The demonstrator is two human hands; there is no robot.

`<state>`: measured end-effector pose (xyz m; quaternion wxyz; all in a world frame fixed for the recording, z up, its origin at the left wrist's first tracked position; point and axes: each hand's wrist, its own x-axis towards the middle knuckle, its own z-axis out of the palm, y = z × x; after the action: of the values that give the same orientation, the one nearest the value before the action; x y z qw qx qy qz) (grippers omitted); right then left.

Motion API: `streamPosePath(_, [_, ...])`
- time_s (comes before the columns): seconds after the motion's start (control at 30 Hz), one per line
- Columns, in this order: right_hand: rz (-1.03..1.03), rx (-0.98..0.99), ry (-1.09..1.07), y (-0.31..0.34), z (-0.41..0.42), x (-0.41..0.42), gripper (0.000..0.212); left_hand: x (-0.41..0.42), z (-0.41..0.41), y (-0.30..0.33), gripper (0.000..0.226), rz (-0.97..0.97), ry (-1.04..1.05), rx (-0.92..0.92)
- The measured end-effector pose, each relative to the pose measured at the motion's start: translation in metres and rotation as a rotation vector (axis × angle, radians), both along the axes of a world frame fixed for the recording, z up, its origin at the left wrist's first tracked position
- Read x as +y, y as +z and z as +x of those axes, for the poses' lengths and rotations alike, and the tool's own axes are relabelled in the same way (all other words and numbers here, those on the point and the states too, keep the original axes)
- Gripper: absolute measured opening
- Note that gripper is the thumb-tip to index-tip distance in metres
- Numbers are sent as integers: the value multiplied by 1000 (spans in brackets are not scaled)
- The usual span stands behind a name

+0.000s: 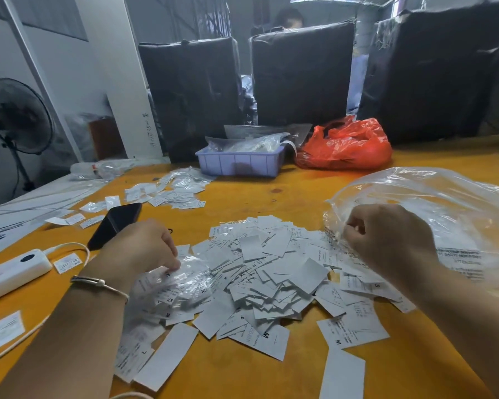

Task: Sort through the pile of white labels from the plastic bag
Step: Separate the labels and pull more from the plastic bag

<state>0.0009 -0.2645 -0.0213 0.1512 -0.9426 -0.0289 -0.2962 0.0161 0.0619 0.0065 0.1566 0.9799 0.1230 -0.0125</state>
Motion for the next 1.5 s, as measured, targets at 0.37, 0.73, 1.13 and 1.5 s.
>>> streamPosePath(0.37, [-256, 380, -326, 2, 10, -28, 27, -65, -9, -26, 8, -142, -488, -333])
streamPosePath(0.73, [-276, 353, -370, 3, 13, -33, 16, -73, -9, -36, 4, -228, -540, -360])
streamPosePath(1.13, [22, -48, -233, -4, 21, -41, 18, -74, -9, -36, 3, -229, -546, -343])
streamPosePath(1.5, [956, 218, 436, 6, 6, -12, 18, -84, -13, -33, 11, -424, -565, -333])
